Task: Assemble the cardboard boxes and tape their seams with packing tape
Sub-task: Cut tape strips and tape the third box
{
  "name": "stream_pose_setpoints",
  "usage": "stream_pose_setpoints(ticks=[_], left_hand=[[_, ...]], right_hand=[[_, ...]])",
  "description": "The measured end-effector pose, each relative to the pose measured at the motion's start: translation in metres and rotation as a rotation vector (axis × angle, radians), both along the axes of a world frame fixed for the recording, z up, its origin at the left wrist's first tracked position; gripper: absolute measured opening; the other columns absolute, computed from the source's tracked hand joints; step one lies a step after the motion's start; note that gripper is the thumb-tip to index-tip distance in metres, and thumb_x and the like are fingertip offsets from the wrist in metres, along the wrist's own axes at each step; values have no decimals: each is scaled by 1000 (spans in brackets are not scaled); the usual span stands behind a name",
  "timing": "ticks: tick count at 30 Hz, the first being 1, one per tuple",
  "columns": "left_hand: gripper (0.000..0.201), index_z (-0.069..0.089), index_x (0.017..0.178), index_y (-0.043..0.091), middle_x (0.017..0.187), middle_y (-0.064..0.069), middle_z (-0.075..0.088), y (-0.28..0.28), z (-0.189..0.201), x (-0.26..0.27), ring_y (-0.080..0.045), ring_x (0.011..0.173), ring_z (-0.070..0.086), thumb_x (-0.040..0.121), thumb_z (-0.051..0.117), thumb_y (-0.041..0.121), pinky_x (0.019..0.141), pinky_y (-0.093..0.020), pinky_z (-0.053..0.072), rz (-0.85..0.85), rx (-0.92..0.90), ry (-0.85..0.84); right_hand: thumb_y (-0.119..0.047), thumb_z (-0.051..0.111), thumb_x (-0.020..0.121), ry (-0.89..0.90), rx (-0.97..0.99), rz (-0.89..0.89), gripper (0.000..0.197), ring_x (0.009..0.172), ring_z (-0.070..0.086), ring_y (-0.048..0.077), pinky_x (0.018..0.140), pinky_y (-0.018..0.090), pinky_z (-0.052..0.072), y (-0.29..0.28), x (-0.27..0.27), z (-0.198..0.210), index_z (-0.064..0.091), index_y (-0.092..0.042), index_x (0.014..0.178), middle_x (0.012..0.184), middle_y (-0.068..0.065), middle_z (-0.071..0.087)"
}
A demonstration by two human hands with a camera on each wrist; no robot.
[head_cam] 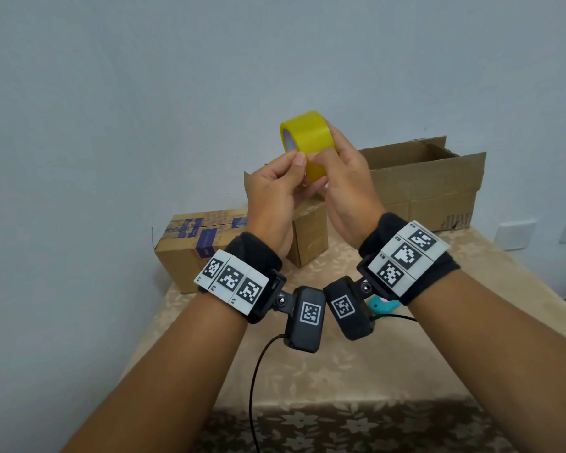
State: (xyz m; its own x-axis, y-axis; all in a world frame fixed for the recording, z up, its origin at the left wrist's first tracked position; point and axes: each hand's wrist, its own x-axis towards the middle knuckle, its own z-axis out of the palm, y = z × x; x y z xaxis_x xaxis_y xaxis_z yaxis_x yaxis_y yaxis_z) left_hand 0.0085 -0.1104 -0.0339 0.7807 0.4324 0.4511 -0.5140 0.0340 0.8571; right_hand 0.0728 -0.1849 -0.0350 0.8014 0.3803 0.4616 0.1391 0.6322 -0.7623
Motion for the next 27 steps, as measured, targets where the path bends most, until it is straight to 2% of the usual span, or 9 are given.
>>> stream_pose_setpoints(ticks=[3,6,10,13,16,20,22,25,27], left_hand=[[25,70,119,0,101,-17,59,4,1,-1,-9,81,59,106,49,6,79,-28,59,-31,7,3],[26,69,120,-1,92,-13,53,7,2,-1,-8,77,56,106,48,5,80,-29,60,-56,3,21],[28,66,124,-5,84,-10,54,10,4,-4,-9,76,55,105,48,5,80,-29,59,-103,-28,46],[24,70,114,-5,79,-7,58,10,4,-5,-11,74,56,103,53,8,77,-31,59,-104,-46,66],[24,71,109,-10,74,-5,63,10,4,-4,-13,75,58,102,57,8,72,-29,59,-32,20,88],[25,69,95,-19,74,-14,62,9,5,-3,-12,68,60,100,57,2,68,-27,59,65,107,103],[26,65,89,-23,73,-17,57,8,5,-3,-13,63,58,98,55,-1,65,-26,58,100,132,97],[27,63,85,-24,75,-20,52,8,5,-3,-24,70,54,97,54,-3,64,-25,58,118,136,99],[27,64,82,-22,74,-20,53,8,5,-3,-25,71,52,97,54,-3,64,-25,57,127,131,101]], right_hand=[[1,47,95,-14,-4,31,55,98,55,23,87,39,49,1,1,-2,54,-17,147,108,12,61],[5,46,94,-23,3,46,60,96,52,25,80,34,51,-1,3,-1,51,-16,150,108,14,59],[5,46,95,-57,-21,53,63,82,49,24,71,31,50,-4,4,-1,45,-15,154,99,14,53],[2,50,96,-63,-41,46,61,76,50,18,70,32,50,-4,4,-4,44,-16,155,93,12,54],[-1,51,98,-76,-82,6,58,81,55,18,73,31,53,-3,5,-5,46,-16,154,96,9,61],[-3,50,93,-92,-111,-44,62,80,57,12,74,33,53,-1,6,-7,47,-18,153,96,5,62],[-9,50,89,-97,-124,-76,65,81,59,10,72,31,54,1,6,-7,48,-19,153,107,10,62],[-17,52,86,-119,-138,-110,68,92,62,14,75,32,55,5,7,-8,48,-24,153,134,25,56],[-19,53,86,-128,-134,-110,68,95,62,16,77,33,56,6,7,-10,48,-27,153,138,26,53]])
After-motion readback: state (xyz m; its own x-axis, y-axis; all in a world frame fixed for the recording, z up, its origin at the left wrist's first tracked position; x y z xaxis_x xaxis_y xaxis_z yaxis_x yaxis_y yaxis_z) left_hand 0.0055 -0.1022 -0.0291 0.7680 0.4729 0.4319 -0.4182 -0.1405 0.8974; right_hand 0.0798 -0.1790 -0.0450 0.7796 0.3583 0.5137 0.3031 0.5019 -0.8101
